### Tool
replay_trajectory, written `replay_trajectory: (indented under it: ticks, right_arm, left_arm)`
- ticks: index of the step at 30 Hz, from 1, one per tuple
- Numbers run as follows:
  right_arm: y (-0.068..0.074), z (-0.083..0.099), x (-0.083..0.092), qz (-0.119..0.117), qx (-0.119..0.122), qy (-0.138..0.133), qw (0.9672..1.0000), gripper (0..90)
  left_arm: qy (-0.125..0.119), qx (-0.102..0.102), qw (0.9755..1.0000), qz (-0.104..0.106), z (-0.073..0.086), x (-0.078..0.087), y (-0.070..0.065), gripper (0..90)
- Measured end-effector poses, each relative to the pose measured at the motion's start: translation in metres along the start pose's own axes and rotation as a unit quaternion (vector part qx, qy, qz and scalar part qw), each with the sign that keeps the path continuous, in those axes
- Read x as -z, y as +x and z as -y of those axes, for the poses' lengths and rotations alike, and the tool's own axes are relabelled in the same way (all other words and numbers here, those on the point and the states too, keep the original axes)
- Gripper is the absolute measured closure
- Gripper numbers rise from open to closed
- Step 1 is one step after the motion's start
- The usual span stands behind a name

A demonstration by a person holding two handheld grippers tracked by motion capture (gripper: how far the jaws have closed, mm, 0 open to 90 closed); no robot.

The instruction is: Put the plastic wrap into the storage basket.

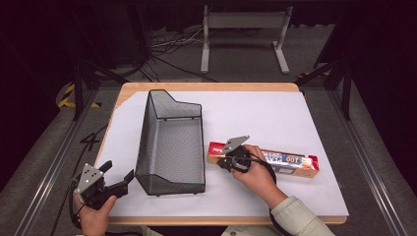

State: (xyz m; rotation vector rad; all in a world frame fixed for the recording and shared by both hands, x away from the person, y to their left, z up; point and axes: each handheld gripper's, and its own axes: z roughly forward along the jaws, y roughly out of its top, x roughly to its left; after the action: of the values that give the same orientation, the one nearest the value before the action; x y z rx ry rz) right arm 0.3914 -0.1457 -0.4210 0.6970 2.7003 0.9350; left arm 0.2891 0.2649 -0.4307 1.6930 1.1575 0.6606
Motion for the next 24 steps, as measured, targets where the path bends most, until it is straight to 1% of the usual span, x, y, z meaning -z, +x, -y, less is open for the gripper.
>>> replay_trajectory:
  ticks: [3, 4, 6, 7, 8, 9, 10, 12, 17, 21, 24]
  right_arm:
    - [-0.007, -0.003, -0.002, 0.015, -0.015, 0.001, 0.9998, 90.0]
    - [-0.011, -0.004, -0.003, 0.025, -0.022, 0.002, 0.9994, 90.0]
    - [-0.016, -0.007, -0.004, 0.041, -0.028, 0.009, 0.9987, 90.0]
    - [-0.019, -0.008, -0.005, 0.047, -0.032, 0.011, 0.9983, 90.0]
    - [-0.019, -0.008, -0.005, 0.047, -0.032, 0.011, 0.9983, 90.0]
    - [-0.022, -0.009, -0.005, 0.053, -0.041, 0.014, 0.9976, 90.0]
    - [-0.027, -0.01, -0.006, 0.061, -0.046, 0.016, 0.997, 90.0]
    - [-0.034, -0.01, -0.006, 0.074, -0.057, 0.022, 0.9954, 90.0]
    - [-0.048, -0.005, -0.005, 0.087, -0.093, 0.019, 0.9917, 90.0]
    - [-0.056, 0.001, -0.002, 0.113, -0.115, 0.026, 0.9866, 90.0]
    - [-0.063, 0.006, 0.002, 0.119, -0.137, 0.027, 0.983, 90.0]
  left_arm:
    - [0.001, 0.001, 1.0, -0.001, 0.0, 0.0, 0.0, 16.0]
    - [0.001, 0.001, 1.0, -0.001, 0.0, 0.0, 0.0, 16.0]
    - [0.001, 0.002, 1.0, -0.001, 0.0, 0.001, 0.0, 16.0]
    - [0.0, 0.002, 1.0, -0.001, 0.0, 0.0, 0.0, 16.0]
    - [0.0, 0.002, 1.0, -0.001, 0.0, 0.0, 0.0, 16.0]
    - [0.0, 0.0, 1.0, 0.0, 0.0, 0.001, 0.001, 16.0]
    - [-0.001, 0.003, 1.0, -0.001, 0.001, 0.001, 0.001, 16.0]
    - [-0.001, 0.003, 1.0, -0.002, 0.001, 0.001, 0.001, 16.0]
    - [-0.001, 0.003, 1.0, -0.003, 0.001, 0.001, 0.001, 16.0]
    - [-0.001, 0.002, 1.0, -0.003, 0.001, 0.002, 0.001, 16.0]
    - [-0.002, 0.003, 1.0, -0.003, 0.001, 0.001, 0.001, 16.0]
